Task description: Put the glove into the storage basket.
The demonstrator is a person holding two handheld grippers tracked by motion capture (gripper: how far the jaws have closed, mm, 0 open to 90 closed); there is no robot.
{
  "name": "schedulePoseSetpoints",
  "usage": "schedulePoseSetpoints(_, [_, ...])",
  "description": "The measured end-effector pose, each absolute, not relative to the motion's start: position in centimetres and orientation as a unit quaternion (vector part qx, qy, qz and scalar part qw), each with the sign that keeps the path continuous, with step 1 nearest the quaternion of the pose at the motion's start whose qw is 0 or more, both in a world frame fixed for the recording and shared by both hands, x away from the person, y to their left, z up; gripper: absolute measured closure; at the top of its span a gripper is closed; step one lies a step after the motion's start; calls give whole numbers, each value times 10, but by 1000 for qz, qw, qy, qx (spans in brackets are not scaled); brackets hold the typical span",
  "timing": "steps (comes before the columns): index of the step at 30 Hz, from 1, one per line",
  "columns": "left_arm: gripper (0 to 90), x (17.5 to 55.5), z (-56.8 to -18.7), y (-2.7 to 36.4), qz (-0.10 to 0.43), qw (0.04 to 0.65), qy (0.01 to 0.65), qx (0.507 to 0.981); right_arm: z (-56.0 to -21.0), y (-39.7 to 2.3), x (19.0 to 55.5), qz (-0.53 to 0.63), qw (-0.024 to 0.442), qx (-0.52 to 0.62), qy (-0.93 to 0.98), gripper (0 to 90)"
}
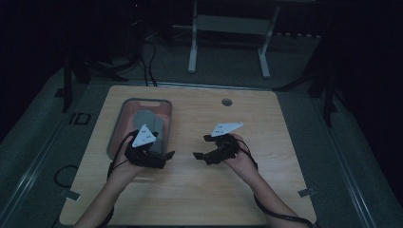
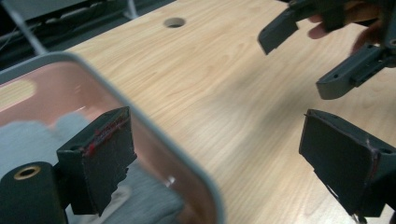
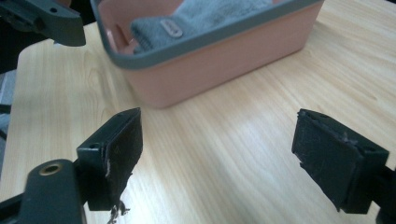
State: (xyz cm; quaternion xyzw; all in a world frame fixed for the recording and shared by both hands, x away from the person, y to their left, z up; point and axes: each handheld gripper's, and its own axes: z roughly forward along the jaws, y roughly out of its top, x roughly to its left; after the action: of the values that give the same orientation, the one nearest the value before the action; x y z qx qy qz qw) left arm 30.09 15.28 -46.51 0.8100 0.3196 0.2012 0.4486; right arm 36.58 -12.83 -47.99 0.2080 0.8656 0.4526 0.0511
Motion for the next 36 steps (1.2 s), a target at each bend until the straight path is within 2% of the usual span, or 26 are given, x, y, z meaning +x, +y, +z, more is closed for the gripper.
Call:
schedulePoseSetpoints(17, [106, 283, -496, 96, 143, 472, 232, 838, -510, -187, 345, 454, 40, 206, 866, 154])
schedulePoseSetpoints(31, [106, 278, -530, 61, 103, 473, 198, 852, -543, -228, 328, 457, 36, 224, 860, 150])
schedulePoseSetpoints(36, [106, 273, -538, 56, 93, 497, 183, 843, -555, -241, 320, 452, 33, 230, 861, 150])
